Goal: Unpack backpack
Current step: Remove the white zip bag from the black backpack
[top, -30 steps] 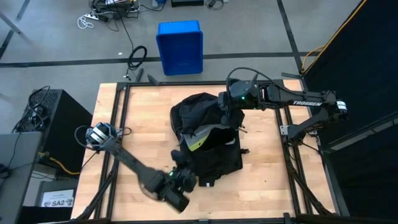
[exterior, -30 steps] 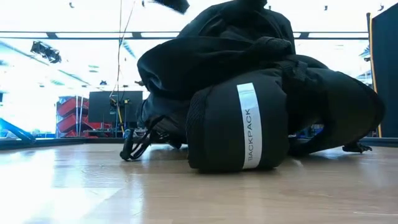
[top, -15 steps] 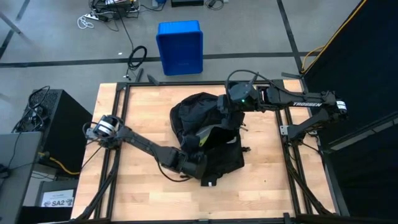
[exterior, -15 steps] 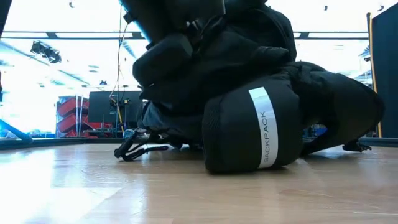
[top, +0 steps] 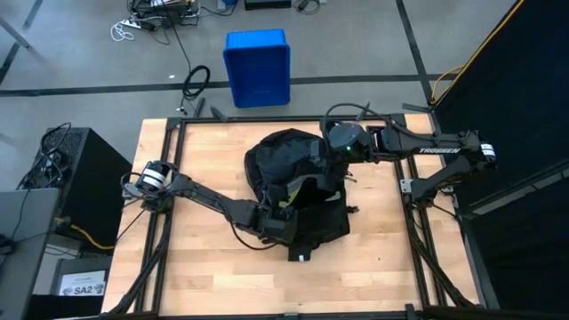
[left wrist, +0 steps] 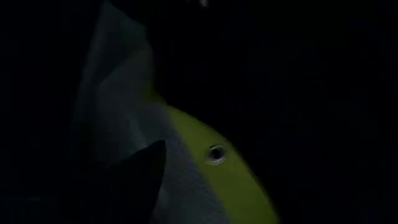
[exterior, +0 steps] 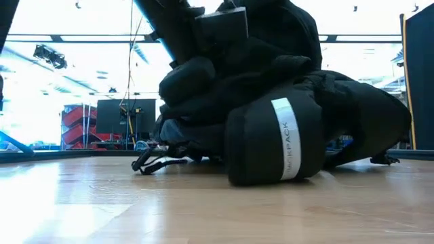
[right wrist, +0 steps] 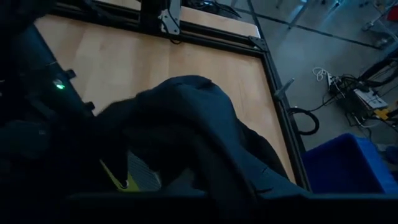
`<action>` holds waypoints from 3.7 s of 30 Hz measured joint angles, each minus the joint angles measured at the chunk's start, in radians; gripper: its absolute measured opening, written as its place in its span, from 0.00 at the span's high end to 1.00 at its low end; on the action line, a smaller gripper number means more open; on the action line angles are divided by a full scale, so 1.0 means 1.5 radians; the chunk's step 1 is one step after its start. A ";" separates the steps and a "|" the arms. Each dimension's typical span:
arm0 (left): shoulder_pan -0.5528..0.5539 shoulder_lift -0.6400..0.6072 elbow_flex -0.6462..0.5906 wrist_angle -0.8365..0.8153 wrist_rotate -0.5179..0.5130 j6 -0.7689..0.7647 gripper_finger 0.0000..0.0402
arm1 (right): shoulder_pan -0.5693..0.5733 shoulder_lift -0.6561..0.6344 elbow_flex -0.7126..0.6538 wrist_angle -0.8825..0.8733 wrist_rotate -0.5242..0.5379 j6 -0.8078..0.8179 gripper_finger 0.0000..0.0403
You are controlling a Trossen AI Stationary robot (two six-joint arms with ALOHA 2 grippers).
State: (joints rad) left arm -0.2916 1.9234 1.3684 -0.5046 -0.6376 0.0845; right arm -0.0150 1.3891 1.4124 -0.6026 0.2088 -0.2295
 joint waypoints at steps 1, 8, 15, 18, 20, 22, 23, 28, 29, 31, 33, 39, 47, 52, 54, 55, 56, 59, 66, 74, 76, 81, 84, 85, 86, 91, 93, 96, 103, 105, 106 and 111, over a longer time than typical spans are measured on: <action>0.001 0.005 -0.004 0.003 0.014 -0.008 0.25 | 0.002 0.000 0.000 0.000 -0.001 0.000 0.99; -0.007 0.063 -0.018 0.006 0.036 -0.058 0.24 | 0.035 -0.012 -0.001 -0.010 -0.002 -0.029 0.91; -0.010 0.066 -0.019 0.016 0.023 -0.101 0.24 | 0.121 -0.013 -0.001 -0.066 0.002 -0.010 0.76; -0.011 0.067 -0.019 0.019 0.017 -0.104 0.24 | 0.170 -0.013 0.000 -0.075 0.009 0.015 0.72; -0.011 0.067 -0.019 0.021 0.016 -0.109 0.24 | 0.210 -0.012 0.001 -0.075 0.034 0.017 0.70; -0.011 0.067 -0.020 0.026 0.014 -0.114 0.24 | 0.251 -0.012 0.001 -0.070 0.068 0.017 0.70; -0.011 0.067 -0.020 0.029 0.014 -0.114 0.24 | 0.272 -0.012 0.001 -0.070 0.085 0.017 0.70; -0.011 0.067 -0.020 0.029 0.012 -0.117 0.24 | 0.361 -0.012 0.001 -0.070 0.134 0.046 0.72; -0.011 0.067 -0.020 0.029 0.012 -0.117 0.24 | 0.376 -0.012 0.001 -0.069 0.134 0.060 0.72; -0.011 0.067 -0.015 0.026 0.009 -0.117 0.24 | 0.401 -0.012 -0.012 -0.053 0.138 0.084 0.73; -0.011 0.068 -0.008 0.024 0.008 -0.122 0.24 | 0.419 -0.012 -0.043 -0.024 0.145 0.096 0.73; -0.019 0.059 0.033 0.000 -0.011 -0.127 0.25 | 0.396 -0.011 -0.219 0.166 0.168 0.105 0.76; -0.035 0.058 0.097 -0.103 -0.059 -0.127 0.29 | 0.300 -0.011 -0.417 0.253 0.199 0.237 0.81; -0.033 0.058 0.101 -0.125 -0.084 -0.129 0.30 | 0.275 -0.011 -0.486 0.297 0.184 0.294 0.84; -0.027 0.058 0.099 -0.127 -0.079 -0.144 0.30 | 0.274 -0.011 -0.506 0.333 0.166 0.298 0.85; -0.024 0.058 0.098 -0.127 -0.070 -0.157 0.30 | 0.275 -0.011 -0.514 0.349 0.159 0.298 0.85; -0.019 0.060 0.098 -0.124 -0.056 -0.170 0.30 | 0.277 -0.011 -0.522 0.366 0.154 0.298 0.85; -0.010 0.071 0.098 -0.106 -0.002 -0.184 0.30 | 0.282 -0.011 -0.542 0.410 0.148 0.297 0.84; -0.006 0.105 0.098 -0.113 0.017 -0.179 0.30 | 0.284 -0.011 -0.548 0.423 0.143 0.298 0.85; -0.006 0.128 0.097 -0.142 -0.110 -0.178 0.30 | 0.283 -0.011 -0.548 0.423 0.146 0.292 0.84; -0.007 0.131 0.097 -0.145 -0.149 -0.178 0.30 | 0.283 -0.011 -0.548 0.424 0.146 0.290 0.85; 0.004 0.139 0.097 -0.134 -0.173 -0.173 0.30 | 0.283 -0.011 -0.549 0.431 0.146 0.290 0.85; 0.017 0.141 0.096 -0.132 -0.153 -0.177 0.30 | 0.283 -0.011 -0.549 0.433 0.135 0.286 0.84; 0.021 0.141 0.093 -0.126 -0.145 -0.178 0.30 | 0.283 -0.011 -0.549 0.433 0.119 0.282 0.84; 0.026 0.141 0.089 -0.118 -0.138 -0.179 0.30 | 0.283 -0.011 -0.549 0.432 0.103 0.275 0.85; 0.037 0.141 0.085 -0.111 -0.115 -0.181 0.30 | 0.285 -0.001 -0.548 0.412 0.048 0.265 0.88; 0.037 0.136 0.087 -0.115 -0.105 -0.182 0.30 | 0.287 0.010 -0.547 0.395 0.039 0.264 0.91; 0.034 0.125 0.101 -0.130 -0.087 -0.184 0.30 | 0.289 0.039 -0.547 0.393 0.031 0.262 0.95; 0.029 0.082 0.115 -0.130 -0.072 -0.187 0.30 | 0.287 0.106 -0.546 0.438 -0.013 0.254 0.99; 0.033 0.076 0.115 -0.123 -0.069 -0.187 0.30 | 0.287 0.114 -0.545 0.447 -0.021 0.248 0.99; 0.034 0.075 0.115 -0.109 -0.068 -0.188 0.30 | 0.287 0.117 -0.546 0.451 -0.023 0.244 0.99; 0.045 0.066 0.115 -0.049 -0.029 -0.189 0.30 | 0.287 0.119 -0.546 0.462 -0.039 0.237 1.00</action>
State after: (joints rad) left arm -0.2234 2.0228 1.5413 -0.5785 -0.6817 -0.1994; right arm 0.4152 1.5669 0.5930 0.0902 0.1509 0.1258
